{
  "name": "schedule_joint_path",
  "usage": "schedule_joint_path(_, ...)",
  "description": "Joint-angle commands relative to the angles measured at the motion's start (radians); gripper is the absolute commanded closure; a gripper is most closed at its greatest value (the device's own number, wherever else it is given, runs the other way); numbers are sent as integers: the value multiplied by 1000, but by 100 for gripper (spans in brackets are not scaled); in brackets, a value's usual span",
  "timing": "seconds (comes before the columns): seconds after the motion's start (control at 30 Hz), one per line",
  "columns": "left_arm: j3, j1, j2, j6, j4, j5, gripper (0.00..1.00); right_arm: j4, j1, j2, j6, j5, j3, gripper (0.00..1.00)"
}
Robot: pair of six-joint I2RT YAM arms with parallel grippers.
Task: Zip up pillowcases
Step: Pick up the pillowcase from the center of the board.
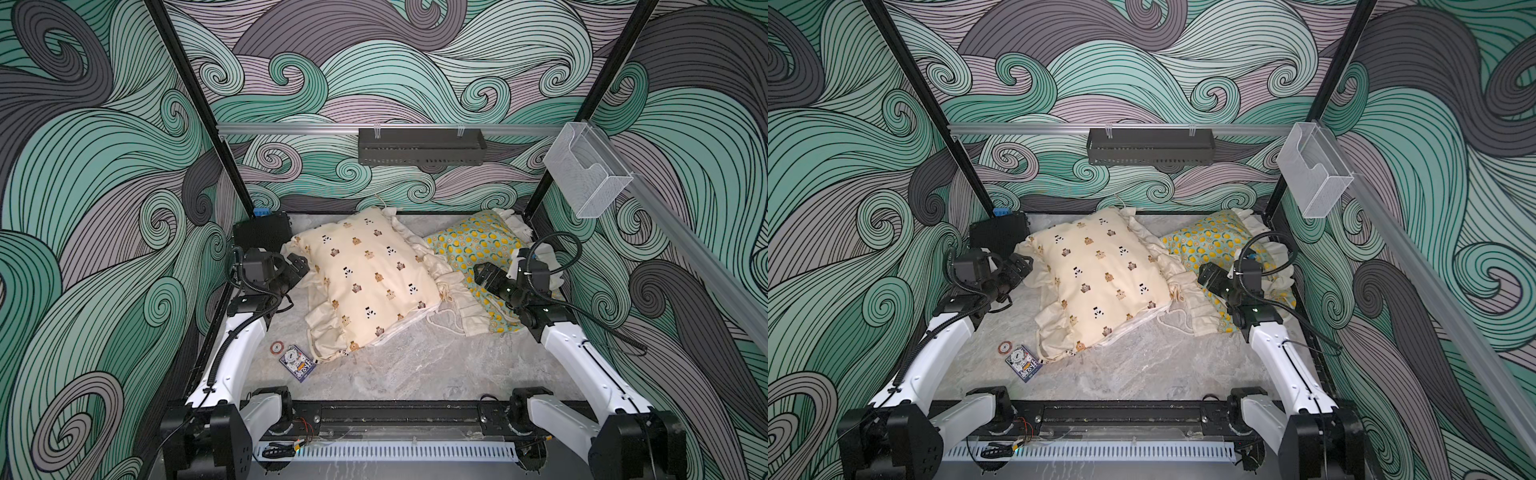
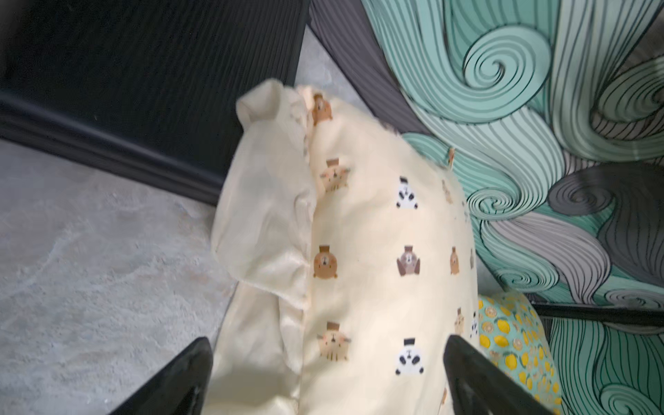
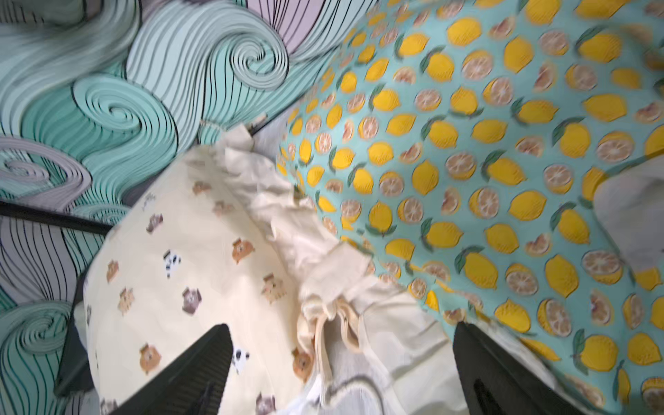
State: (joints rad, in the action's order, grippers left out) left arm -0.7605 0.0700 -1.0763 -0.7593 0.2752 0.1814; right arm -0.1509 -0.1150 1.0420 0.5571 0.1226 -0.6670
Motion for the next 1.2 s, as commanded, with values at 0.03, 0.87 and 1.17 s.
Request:
schedule_joint_path(0.03,21,-54,16,14,168,111,1,-159,-84,-17,-47,23,-32,1)
schedule_joint_path(0.87,256,-480,239,-181,384,135,22,-87,-783,182,50,-135,-59,1)
schedule_joint_path(1.17,319,-596,156,-342,150,109,30,-37,-830,248,69,-151,-66,1)
